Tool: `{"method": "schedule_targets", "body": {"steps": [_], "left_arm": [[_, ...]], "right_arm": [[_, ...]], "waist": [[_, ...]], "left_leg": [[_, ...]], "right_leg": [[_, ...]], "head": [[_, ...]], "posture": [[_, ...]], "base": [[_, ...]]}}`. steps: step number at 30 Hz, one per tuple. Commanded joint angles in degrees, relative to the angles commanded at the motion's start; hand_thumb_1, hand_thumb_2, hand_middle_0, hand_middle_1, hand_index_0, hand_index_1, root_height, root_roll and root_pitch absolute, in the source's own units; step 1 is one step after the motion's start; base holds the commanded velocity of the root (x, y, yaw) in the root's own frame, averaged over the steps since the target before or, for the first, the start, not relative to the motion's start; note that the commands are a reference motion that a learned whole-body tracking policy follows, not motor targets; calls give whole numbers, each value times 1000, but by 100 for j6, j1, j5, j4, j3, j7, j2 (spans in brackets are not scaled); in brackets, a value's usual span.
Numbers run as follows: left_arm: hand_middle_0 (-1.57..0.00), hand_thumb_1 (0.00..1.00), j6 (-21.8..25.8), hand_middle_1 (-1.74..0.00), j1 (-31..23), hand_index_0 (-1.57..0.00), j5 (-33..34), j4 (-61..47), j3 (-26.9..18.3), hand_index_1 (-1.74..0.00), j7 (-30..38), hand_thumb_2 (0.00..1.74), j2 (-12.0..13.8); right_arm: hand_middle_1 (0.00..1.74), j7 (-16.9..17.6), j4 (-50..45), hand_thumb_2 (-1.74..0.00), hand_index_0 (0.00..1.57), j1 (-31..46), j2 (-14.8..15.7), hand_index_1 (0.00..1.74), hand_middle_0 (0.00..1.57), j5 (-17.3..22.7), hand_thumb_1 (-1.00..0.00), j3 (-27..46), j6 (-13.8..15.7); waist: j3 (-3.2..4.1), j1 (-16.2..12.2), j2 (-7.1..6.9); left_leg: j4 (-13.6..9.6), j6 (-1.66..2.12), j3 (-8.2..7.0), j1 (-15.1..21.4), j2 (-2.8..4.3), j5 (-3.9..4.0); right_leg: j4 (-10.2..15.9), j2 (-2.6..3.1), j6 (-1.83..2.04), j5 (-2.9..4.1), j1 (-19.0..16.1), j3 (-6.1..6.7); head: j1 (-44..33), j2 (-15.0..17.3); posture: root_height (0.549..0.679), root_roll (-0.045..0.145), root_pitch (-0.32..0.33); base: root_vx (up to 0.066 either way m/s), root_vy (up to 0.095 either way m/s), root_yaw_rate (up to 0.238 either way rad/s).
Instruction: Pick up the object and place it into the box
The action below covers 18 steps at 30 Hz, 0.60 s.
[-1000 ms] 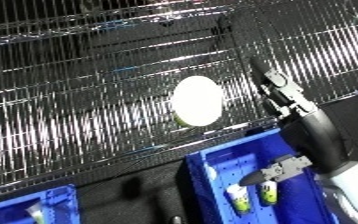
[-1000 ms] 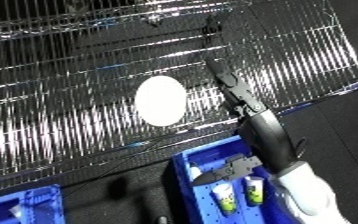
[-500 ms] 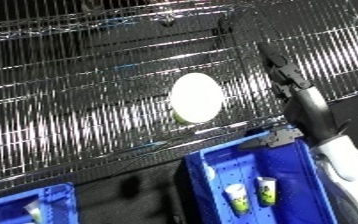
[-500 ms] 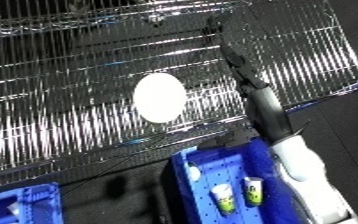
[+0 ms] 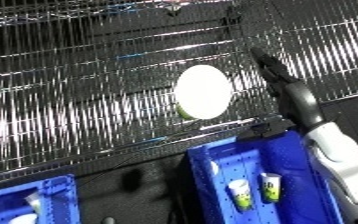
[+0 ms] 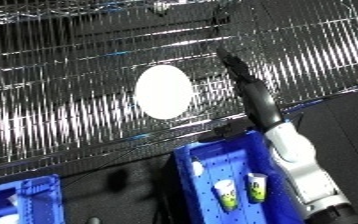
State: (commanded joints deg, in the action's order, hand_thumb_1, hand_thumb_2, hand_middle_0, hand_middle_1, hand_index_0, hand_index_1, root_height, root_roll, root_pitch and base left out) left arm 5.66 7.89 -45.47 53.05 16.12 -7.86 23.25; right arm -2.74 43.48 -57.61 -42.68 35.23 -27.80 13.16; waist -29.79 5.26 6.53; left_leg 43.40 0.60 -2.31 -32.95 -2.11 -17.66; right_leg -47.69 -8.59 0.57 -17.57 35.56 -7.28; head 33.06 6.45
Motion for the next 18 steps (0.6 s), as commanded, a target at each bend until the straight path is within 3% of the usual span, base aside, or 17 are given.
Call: {"method": "schedule_targets", "body": {"steps": [17,18], "left_arm": [[0,0,-21,0,-45,0,-70,-233,178,0,30,0,-100],[0,0,-24,0,-46,0,-67,-244,182,0,33,0,-105]], "right_arm": [[0,-281,118,0,0,-605,343,0,0,232,0,-232,-101],[87,-295,107,-87,79,-623,364,87,79,247,-50,-238,-113]], "waist": [[0,141,157],[0,147,160]], "left_leg": [[37,-19,0,-119,-63,4],[36,-21,1,-118,-66,6]], "right_leg": [[-93,-56,-17,-20,152,0],[-95,-59,-16,-19,154,-2]], "head": [[242,-91],[265,-87]], "posture": [[624,84,109],[624,84,109]], "base": [[6,24,27],[7,13,21]]}}
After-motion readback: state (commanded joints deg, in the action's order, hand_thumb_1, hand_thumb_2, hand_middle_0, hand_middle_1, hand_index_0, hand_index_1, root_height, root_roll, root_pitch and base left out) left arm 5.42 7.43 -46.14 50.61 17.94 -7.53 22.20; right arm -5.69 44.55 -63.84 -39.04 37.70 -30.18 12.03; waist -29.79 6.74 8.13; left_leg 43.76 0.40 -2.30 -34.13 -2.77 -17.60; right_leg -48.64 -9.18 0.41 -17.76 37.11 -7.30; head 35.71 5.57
